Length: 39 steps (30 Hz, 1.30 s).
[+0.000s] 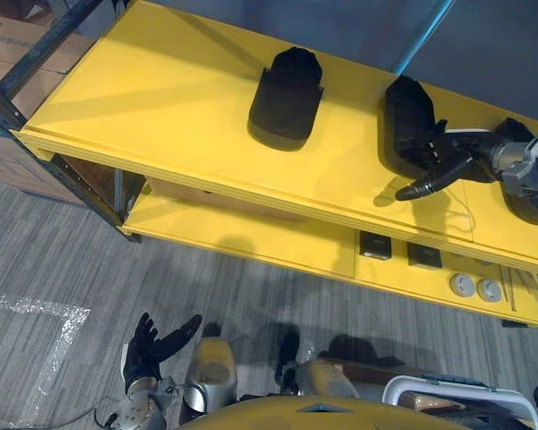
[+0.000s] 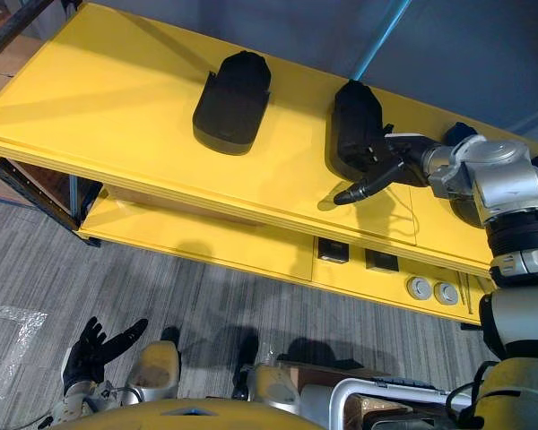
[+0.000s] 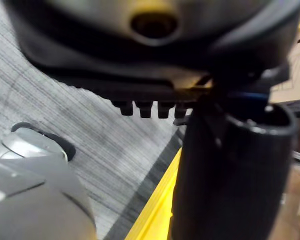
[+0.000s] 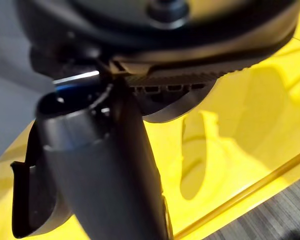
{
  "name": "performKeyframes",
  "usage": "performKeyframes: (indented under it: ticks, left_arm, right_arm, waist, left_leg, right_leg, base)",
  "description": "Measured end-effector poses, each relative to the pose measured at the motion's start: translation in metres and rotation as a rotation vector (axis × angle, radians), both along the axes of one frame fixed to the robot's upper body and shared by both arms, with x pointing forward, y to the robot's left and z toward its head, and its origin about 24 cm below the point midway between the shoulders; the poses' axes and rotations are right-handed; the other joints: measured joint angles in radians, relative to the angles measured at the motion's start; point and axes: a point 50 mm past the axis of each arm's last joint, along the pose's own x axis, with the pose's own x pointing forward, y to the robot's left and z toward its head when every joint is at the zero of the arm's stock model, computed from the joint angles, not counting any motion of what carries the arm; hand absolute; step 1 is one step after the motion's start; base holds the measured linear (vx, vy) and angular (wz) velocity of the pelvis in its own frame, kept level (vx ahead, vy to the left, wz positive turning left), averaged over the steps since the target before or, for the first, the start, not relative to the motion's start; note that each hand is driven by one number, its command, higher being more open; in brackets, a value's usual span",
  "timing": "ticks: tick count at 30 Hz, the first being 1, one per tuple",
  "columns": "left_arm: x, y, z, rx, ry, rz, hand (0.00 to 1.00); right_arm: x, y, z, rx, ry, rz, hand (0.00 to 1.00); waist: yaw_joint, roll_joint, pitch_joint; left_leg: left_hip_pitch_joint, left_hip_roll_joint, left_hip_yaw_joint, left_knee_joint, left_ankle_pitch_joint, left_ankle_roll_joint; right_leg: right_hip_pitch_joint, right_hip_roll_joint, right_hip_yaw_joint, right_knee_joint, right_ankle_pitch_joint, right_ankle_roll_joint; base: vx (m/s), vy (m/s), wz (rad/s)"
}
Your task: Walk over and take three plastic housings, then place them on the shelf
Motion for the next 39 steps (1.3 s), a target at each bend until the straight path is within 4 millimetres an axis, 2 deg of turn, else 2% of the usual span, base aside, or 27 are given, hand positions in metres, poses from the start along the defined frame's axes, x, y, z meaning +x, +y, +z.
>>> performKeyframes:
  ticks: [4, 7, 10, 12, 18, 22, 25, 26, 27, 29, 31, 32, 33, 34, 36, 37, 38, 39]
  left_arm:
    - [0.0, 0.0, 0.0, -0.001, -0.001, -0.002, 1.0]
    - [-0.001, -0.001, -0.002, -0.005, 0.009, -0.005, 1.0]
    - [-0.004, -0.002, -0.005, -0.011, 0.023, -0.007, 1.0]
    - [-0.004, -0.003, -0.005, -0.014, 0.025, -0.01, 1.0]
    - [-0.006, -0.003, -0.006, -0.016, 0.028, -0.012, 1.0]
    - [-0.007, -0.003, -0.007, -0.015, 0.015, -0.019, 1.0]
    - [-0.007, -0.005, -0.009, -0.025, 0.018, -0.033, 1.0]
    - [-0.009, -0.006, -0.01, -0.027, 0.025, -0.039, 1.0]
    - [-0.009, -0.007, -0.011, -0.028, 0.028, -0.042, 1.0]
    - [-0.01, -0.009, -0.013, -0.035, 0.04, -0.053, 1.0]
    - [-0.014, -0.011, -0.017, -0.044, 0.061, -0.047, 1.0]
    - [-0.019, -0.011, -0.02, -0.049, 0.086, -0.041, 1.0]
    - [-0.025, -0.011, -0.024, -0.056, 0.116, -0.03, 1.0]
    - [-0.029, -0.01, -0.026, -0.056, 0.132, -0.022, 1.0]
    - [-0.039, -0.009, -0.033, -0.035, 0.194, -0.015, 1.0]
    - [-0.041, -0.009, -0.033, -0.032, 0.204, -0.012, 1.0]
    - [-0.042, -0.009, -0.035, -0.017, 0.223, -0.018, 1.0]
    - [-0.041, -0.009, -0.036, -0.017, 0.23, -0.016, 1.0]
  right_arm:
    - [0.004, 0.002, -0.001, -0.004, -0.056, -0.037, 1.0]
    - [0.009, 0.006, 0.004, 0.08, -0.17, -0.1, 1.0]
    - [0.017, 0.018, 0.02, 0.249, -0.337, -0.174, 1.0]
    - [0.02, 0.025, 0.029, 0.295, -0.416, -0.202, 1.0]
    - [0.022, 0.029, 0.05, 0.333, -0.543, -0.255, 1.0]
    - [0.021, 0.031, 0.068, 0.329, -0.648, -0.266, 1.0]
    - [0.015, 0.032, 0.087, 0.308, -0.784, -0.269, 1.0]
    - [0.007, 0.032, 0.1, 0.332, -0.888, -0.271, 1.0]
    - [0.002, 0.03, 0.104, 0.347, -0.941, -0.275, 1.0]
    - [-0.03, 0.015, 0.105, 0.393, -1.132, -0.291, 1.0]
    - [-0.052, 0.008, 0.095, 0.394, -1.209, -0.294, 1.0]
    - [-0.068, 0.002, 0.08, 0.416, -1.239, -0.316, 1.0]
    - [-0.083, -0.001, 0.056, 0.471, -1.252, -0.366, 1.0]
    - [-0.091, -0.002, 0.041, 0.502, -1.251, -0.405, 1.0]
    - [-0.119, -0.003, -0.023, 0.496, -1.179, -0.575, 1.0]
    - [-0.124, -0.002, -0.037, 0.507, -1.147, -0.611, 1.0]
    - [-0.135, -0.001, -0.064, 0.539, -1.074, -0.672, 1.0]
    - [-0.14, 0.0, -0.075, 0.549, -1.042, -0.701, 1.0]
  waist:
    - [0.001, 0.0, -0.001]
    - [0.005, 0.008, -0.004]
    - [0.002, 0.022, -0.011]
    - [0.0, 0.029, -0.015]
    - [-0.003, 0.035, -0.018]
    - [-0.027, 0.038, -0.021]
    - [-0.044, 0.044, -0.033]
    - [-0.061, 0.046, -0.042]
    - [-0.064, 0.047, -0.046]
    - [-0.071, 0.045, -0.07]
    - [-0.089, 0.045, -0.09]
    - [-0.105, 0.045, -0.113]
    - [-0.129, 0.042, -0.138]
    - [-0.143, 0.041, -0.149]
    - [-0.194, 0.047, -0.185]
    - [-0.207, 0.049, -0.185]
    - [-0.231, 0.059, -0.188]
    - [-0.239, 0.066, -0.19]
  left_leg:
    - [-0.001, -0.001, 0.0, 0.002, 0.0, 0.0]
    - [-0.001, 0.0, -0.001, 0.003, 0.0, 0.0]
    - [-0.001, 0.0, -0.002, 0.004, 0.0, 0.0]
    - [-0.001, 0.0, -0.004, 0.006, 0.0, 0.0]
    - [0.0, -0.003, -0.004, 0.005, 0.0, 0.001]
    - [0.003, -0.004, 0.001, 0.004, 0.001, 0.001]
    - [0.003, -0.004, 0.007, 0.004, 0.001, 0.001]
    - [0.004, -0.003, 0.013, 0.004, -0.002, 0.002]
    - [0.005, -0.002, 0.018, 0.004, -0.004, 0.001]
    - [0.012, 0.004, 0.047, 0.01, -0.022, -0.001]
    - [0.017, 0.014, 0.071, 0.019, -0.039, 0.0]
    - [0.019, 0.023, 0.097, 0.026, -0.057, -0.002]
    - [0.03, 0.031, 0.121, 0.026, -0.069, -0.004]
    - [0.037, 0.036, 0.136, 0.025, -0.075, -0.005]
    - [0.064, 0.051, 0.196, 0.025, -0.096, -0.01]
    - [0.073, 0.053, 0.213, 0.024, -0.1, -0.012]
    - [0.085, 0.058, 0.245, 0.024, -0.108, -0.013]
    - [0.09, 0.06, 0.262, 0.024, -0.111, -0.015]
  right_leg:
    - [0.0, 0.0, 0.0, 0.0, 0.0, 0.0]
    - [0.0, 0.0, 0.0, 0.0, 0.0, 0.0]
    - [0.0, 0.001, -0.001, 0.0, 0.0, 0.0]
    - [0.0, 0.001, -0.001, 0.0, 0.0, 0.0]
    - [0.0, 0.001, -0.001, -0.001, 0.0, 0.0]
    - [0.001, 0.002, 0.0, -0.007, 0.003, 0.004]
    - [0.0, 0.003, 0.004, -0.017, 0.006, 0.008]
    - [0.0, 0.004, 0.015, -0.021, 0.008, 0.009]
    - [-0.001, 0.005, 0.02, -0.023, 0.009, 0.009]
    - [-0.005, 0.011, 0.05, -0.029, 0.012, 0.011]
    - [-0.01, 0.015, 0.076, -0.029, 0.013, 0.012]
    - [-0.018, 0.019, 0.104, -0.029, 0.014, 0.013]
    - [-0.025, 0.021, 0.133, -0.029, 0.014, 0.014]
    - [-0.025, 0.025, 0.148, -0.028, 0.014, 0.014]
    - [-0.035, 0.036, 0.207, -0.029, 0.014, 0.014]
    - [-0.036, 0.039, 0.224, -0.029, 0.014, 0.014]
    - [-0.044, 0.044, 0.257, -0.029, 0.016, 0.017]
    - [-0.05, 0.047, 0.277, -0.028, 0.019, 0.018]
  base:
    - [0.0, 0.0, 0.0]
    - [0.0, 0.0, 0.0]
    - [0.0, 0.0, 0.0]
    - [0.0, 0.0, 0.0]
    - [0.0, 0.0, 0.0]
    - [0.0, 0.0, -0.01]
    - [0.0, 0.002, -0.05]
    - [0.01, 0.009, -0.1]
    - [0.02, 0.019, -0.19]
    - [0.05, 0.033, -0.34]
    - [0.07, 0.044, -0.46]
    - [0.08, 0.056, -0.69]
    - [0.08, 0.052, -0.72]
    - [0.06, 0.034, -0.75]
    - [0.05, 0.02, -0.79]
    - [0.02, 0.027, -0.85]
    - [-0.01, 0.027, -0.71]
    - [-0.03, 0.034, -0.87]
